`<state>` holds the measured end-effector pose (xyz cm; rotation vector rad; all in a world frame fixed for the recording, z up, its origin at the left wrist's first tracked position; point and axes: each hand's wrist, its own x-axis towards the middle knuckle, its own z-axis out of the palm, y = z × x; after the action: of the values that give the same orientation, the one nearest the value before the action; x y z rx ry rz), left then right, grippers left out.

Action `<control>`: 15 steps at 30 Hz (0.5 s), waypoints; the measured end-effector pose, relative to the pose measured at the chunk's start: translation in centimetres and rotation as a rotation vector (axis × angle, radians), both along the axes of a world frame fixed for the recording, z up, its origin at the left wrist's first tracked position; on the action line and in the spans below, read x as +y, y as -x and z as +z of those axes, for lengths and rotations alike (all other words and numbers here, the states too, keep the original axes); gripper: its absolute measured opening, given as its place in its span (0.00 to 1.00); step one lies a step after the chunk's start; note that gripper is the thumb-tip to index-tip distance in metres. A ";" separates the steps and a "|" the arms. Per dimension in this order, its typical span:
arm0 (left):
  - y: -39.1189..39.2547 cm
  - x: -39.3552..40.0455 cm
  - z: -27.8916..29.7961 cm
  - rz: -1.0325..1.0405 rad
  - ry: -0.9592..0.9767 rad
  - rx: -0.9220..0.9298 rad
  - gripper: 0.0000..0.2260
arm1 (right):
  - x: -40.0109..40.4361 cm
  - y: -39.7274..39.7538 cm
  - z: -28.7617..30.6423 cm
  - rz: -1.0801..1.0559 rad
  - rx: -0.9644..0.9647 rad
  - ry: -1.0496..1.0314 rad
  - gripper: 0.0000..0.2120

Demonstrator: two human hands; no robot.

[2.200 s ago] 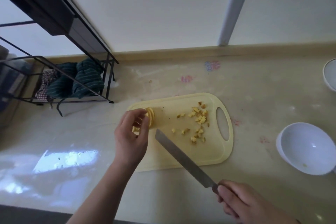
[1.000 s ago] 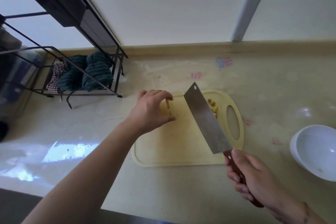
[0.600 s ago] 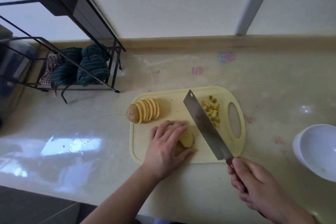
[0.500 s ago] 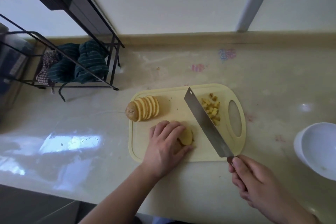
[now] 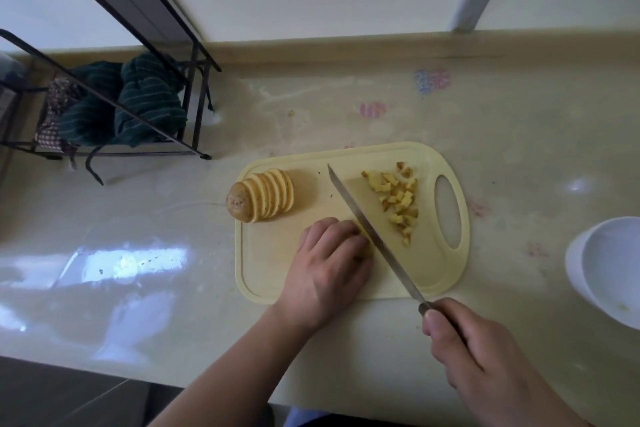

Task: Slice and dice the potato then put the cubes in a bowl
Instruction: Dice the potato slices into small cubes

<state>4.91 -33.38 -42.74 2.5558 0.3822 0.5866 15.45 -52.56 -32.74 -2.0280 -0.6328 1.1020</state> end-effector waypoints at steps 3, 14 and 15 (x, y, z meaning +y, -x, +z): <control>0.1 0.0 -0.3 -0.024 0.002 0.000 0.07 | -0.1 0.2 -0.2 0.024 -0.020 0.019 0.25; -0.3 0.1 0.1 -0.045 0.028 -0.007 0.06 | -0.7 0.7 0.4 -0.012 -0.005 0.093 0.20; -0.3 0.1 0.1 -0.044 0.027 -0.004 0.06 | -0.8 0.7 0.6 -0.014 -0.002 0.102 0.20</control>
<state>5.22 -33.31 -42.60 2.5297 0.3299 0.5670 14.77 -53.38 -32.17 -2.1170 -0.5727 1.1444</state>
